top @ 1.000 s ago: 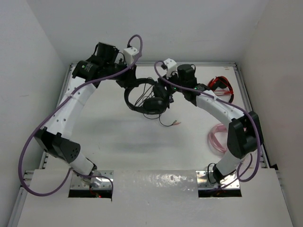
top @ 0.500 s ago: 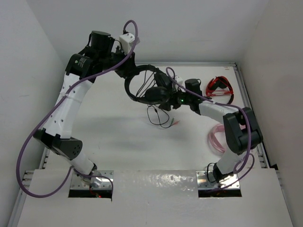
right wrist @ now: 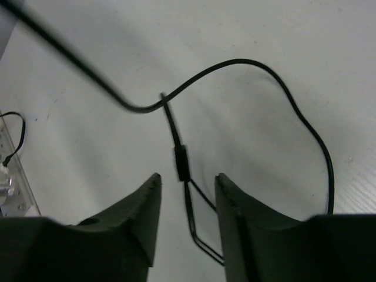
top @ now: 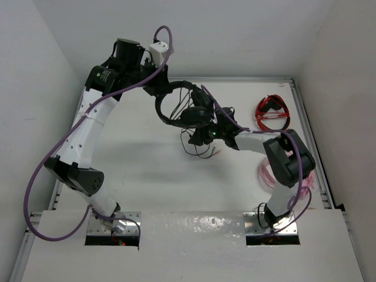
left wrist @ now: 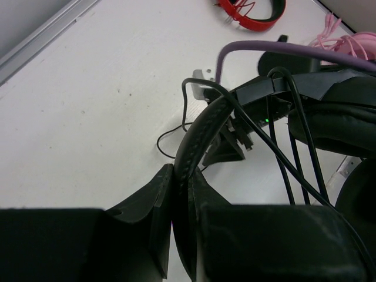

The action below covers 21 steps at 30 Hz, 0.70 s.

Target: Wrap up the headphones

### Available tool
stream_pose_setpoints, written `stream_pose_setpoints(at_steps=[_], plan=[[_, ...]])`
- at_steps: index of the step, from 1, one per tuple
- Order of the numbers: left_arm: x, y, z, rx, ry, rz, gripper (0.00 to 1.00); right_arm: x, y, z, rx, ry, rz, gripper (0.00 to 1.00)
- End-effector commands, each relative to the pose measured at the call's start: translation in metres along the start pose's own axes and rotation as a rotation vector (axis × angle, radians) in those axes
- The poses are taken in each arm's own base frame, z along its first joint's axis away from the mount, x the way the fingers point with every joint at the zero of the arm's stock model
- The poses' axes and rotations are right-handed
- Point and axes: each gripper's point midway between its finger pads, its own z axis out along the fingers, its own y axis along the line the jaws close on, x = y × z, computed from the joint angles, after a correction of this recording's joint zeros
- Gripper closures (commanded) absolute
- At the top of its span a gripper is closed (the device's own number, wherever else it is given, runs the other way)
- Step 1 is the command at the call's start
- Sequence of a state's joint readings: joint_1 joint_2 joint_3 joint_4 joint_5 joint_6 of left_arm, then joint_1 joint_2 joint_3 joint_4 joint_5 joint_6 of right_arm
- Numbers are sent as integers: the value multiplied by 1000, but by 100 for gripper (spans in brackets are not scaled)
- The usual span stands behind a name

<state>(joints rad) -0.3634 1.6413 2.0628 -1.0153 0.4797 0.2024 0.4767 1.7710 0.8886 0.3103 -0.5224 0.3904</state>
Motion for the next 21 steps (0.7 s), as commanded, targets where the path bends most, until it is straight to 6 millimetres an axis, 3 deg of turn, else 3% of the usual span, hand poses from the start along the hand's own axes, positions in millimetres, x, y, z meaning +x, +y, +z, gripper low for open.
stream_pose_setpoints(at_steps=[1,2,3,5,8,9,11,12,13,15,16,17,19,21], plan=[[-34,0,-16,-14,-119,0,100,-23,-9,22,27,-55,37,62],[-35,3,-17,-21,-123,-3,100,-21,-13,25,38,-45,57,68],[-37,6,-19,-27,-132,-5,100,-20,-15,28,41,-44,69,84],[-43,14,-27,-40,-157,-26,100,-19,-29,27,110,-59,102,100],[-63,38,-51,-90,-236,-51,100,-17,-69,6,267,-104,204,100],[-79,42,-64,-110,-291,-53,100,-18,-89,-6,318,-116,251,100],[-96,69,-88,-212,-361,-77,100,-4,-107,-15,376,-63,308,100],[-114,77,-104,-265,-428,-66,100,-3,-116,-21,392,-49,305,100],[-121,98,-121,-368,-475,-131,100,10,-118,-24,402,2,311,100],[-138,120,-148,-471,-575,-186,100,19,-110,-28,367,42,281,100],[-135,149,-171,-593,-611,-233,100,21,-104,-30,346,42,282,100],[-134,167,-183,-654,-634,-260,100,17,-96,-34,318,28,271,100],[-129,202,-214,-804,-696,-317,100,30,-87,-39,294,45,255,100],[-125,223,-220,-870,-699,-305,100,37,-67,-44,227,77,203,100]])
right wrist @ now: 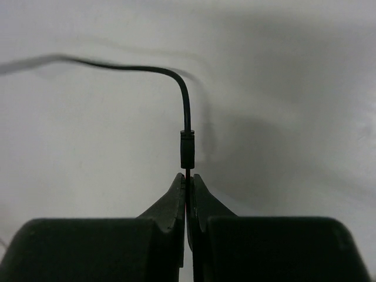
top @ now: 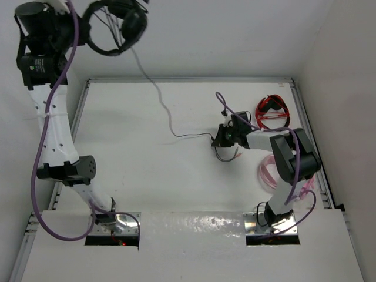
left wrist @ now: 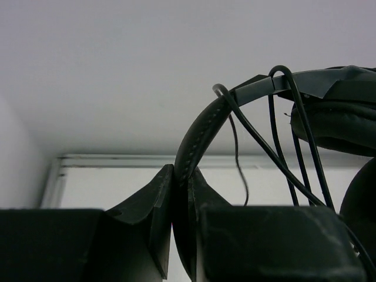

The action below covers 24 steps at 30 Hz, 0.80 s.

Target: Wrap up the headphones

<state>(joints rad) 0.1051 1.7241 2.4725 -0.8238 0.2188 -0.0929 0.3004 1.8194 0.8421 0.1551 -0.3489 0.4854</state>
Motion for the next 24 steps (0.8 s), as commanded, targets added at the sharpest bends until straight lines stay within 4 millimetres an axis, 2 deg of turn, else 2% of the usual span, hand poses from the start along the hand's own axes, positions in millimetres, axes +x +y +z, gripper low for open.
stream_pose_setpoints(at_steps=[1,2,3,4,5,6,7,8,9,10,11,13,14,16,17,21,24], plan=[[-33,52,10,-213,-157,-47,100,14,37,-22,-126,47,-134,100],[-35,58,16,-233,-178,-35,100,25,54,-25,-167,83,-192,100],[-23,71,25,-281,-154,-18,100,26,74,-34,-244,91,-300,100],[-18,84,29,-338,-154,-5,100,44,86,-44,-280,170,-330,100],[-14,93,41,-362,-160,8,100,39,121,-52,-355,175,-420,100],[0,106,49,-402,-132,42,100,35,144,-66,-423,178,-498,100],[6,117,53,-455,-127,64,100,39,159,-82,-453,238,-507,100],[12,129,65,-486,-134,81,100,8,199,-100,-525,167,-578,100],[26,141,72,-524,-100,142,100,-5,221,-120,-592,137,-605,100],[35,155,81,-576,-94,164,100,-35,248,-144,-633,59,-646,100],[47,163,87,-601,-68,191,100,-50,262,-160,-653,9,-671,100],[63,180,97,-664,-36,250,100,-75,285,-196,-677,-98,-744,100],[71,186,100,-677,-13,283,100,-94,300,-219,-689,-178,-790,100],[87,197,109,-707,25,306,100,-108,314,-247,-698,-255,-826,100],[88,199,111,-713,28,322,100,-118,325,-266,-711,-306,-852,100],[99,209,119,-739,52,350,100,-131,339,-299,-720,-370,-883,100],[105,213,122,-751,64,370,100,-133,353,-324,-777,-425,-898,100]])
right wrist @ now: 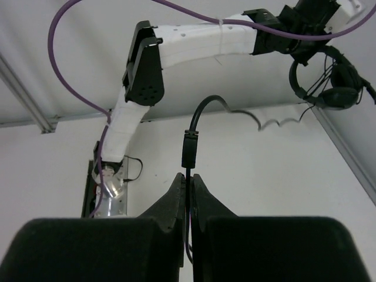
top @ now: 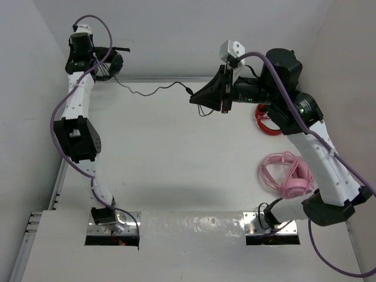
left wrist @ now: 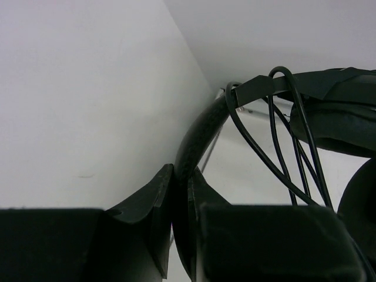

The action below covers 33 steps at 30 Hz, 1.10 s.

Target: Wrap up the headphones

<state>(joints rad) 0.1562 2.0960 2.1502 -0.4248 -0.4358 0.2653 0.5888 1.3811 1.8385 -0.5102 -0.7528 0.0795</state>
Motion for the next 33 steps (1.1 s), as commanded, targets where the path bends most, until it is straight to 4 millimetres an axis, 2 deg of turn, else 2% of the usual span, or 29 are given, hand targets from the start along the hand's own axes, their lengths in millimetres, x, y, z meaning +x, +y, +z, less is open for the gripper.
stream_pose_setpoints(at_steps=[1,3,4,5,7,11,12,13,14,15,16,17,18,19,20,21,22,23,24,25,26,27,28,31,32,33], plan=[[-75,32,-23,-93,-230,-84,100,7,7,4,-51,17,37,100],[-70,25,-22,-93,-229,-50,100,-10,15,-3,-56,-31,14,100],[-75,24,-25,-100,-255,-48,100,-19,18,-7,-58,-53,-4,100],[-66,16,-22,-97,-240,-4,100,-29,24,-13,-58,-76,-21,100],[-63,-1,-24,-87,-244,34,100,-51,32,-21,-60,-120,-59,100],[-59,-37,-27,-10,-241,75,100,-77,43,-34,-59,-169,-107,100],[-58,-55,-31,43,-246,101,100,-81,39,-37,-22,-178,-117,100],[-46,-65,-31,70,-225,161,100,-87,36,-40,8,-189,-144,100],[-43,-91,-40,132,-235,205,100,-88,31,-42,41,-187,-153,100],[-36,-102,-45,169,-237,238,100,-91,24,-45,89,-190,-168,100],[-40,-108,-59,212,-268,259,100,-97,7,-51,196,-196,-180,100],[-11,-123,-62,272,-234,338,100,-99,-5,-55,265,-191,-215,100],[-3,-147,-77,368,-254,381,100,-100,-19,-60,346,-182,-221,100],[-7,-147,-97,405,-283,403,100,-102,-36,-64,433,-179,-215,100],[18,-164,-109,469,-260,475,100,-104,-65,-77,593,-161,-258,100],[27,-174,-122,532,-261,502,100,-105,-78,-82,665,-155,-267,100],[43,-176,-137,572,-234,536,100,-104,-95,-83,725,-142,-271,100],[41,-181,-157,612,-260,558,100,-106,-110,-91,813,-137,-291,100],[57,-190,-162,643,-234,592,100,-107,-119,-95,857,-134,-295,100],[70,-189,-176,675,-214,620,100,-109,-131,-104,902,-137,-297,100],[74,-199,-193,725,-226,646,100,-107,-146,-101,913,-147,-274,100],[79,-197,-207,753,-215,662,100,-105,-164,-116,962,-154,-254,100],[85,-202,-217,786,-206,674,100,-107,-173,-119,974,-181,-220,100],[104,-220,-264,935,-174,692,100,-89,-218,-124,1041,-146,-202,100],[106,-221,-277,971,-177,698,100,-85,-227,-127,1056,-142,-194,100],[116,-221,-288,1005,-147,719,100,-79,-240,-138,1090,-157,-144,100]])
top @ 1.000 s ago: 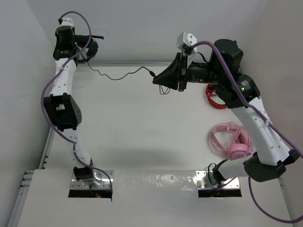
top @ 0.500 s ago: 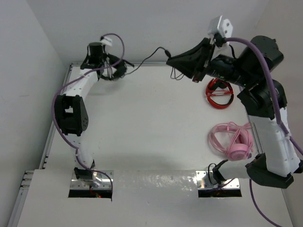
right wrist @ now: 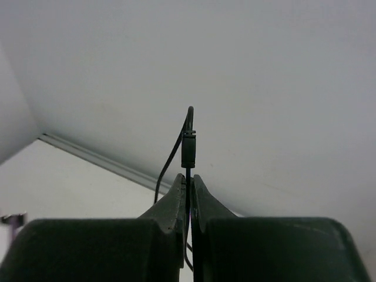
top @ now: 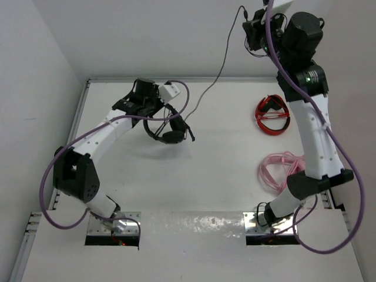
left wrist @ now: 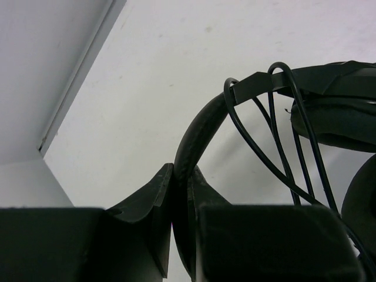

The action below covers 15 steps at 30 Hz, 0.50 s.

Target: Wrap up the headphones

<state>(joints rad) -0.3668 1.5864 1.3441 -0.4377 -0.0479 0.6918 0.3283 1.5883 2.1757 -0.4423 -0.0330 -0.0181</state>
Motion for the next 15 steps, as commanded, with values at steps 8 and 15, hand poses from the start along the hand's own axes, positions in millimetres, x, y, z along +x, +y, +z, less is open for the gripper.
stream_pose_setpoints(at_steps=[8,15], plan=[[-23,-91,-70,293,-56,122,100,71,-158,17,280,24,341,100],[-36,-137,-101,423,-98,203,100,104,-185,12,337,75,361,100]])
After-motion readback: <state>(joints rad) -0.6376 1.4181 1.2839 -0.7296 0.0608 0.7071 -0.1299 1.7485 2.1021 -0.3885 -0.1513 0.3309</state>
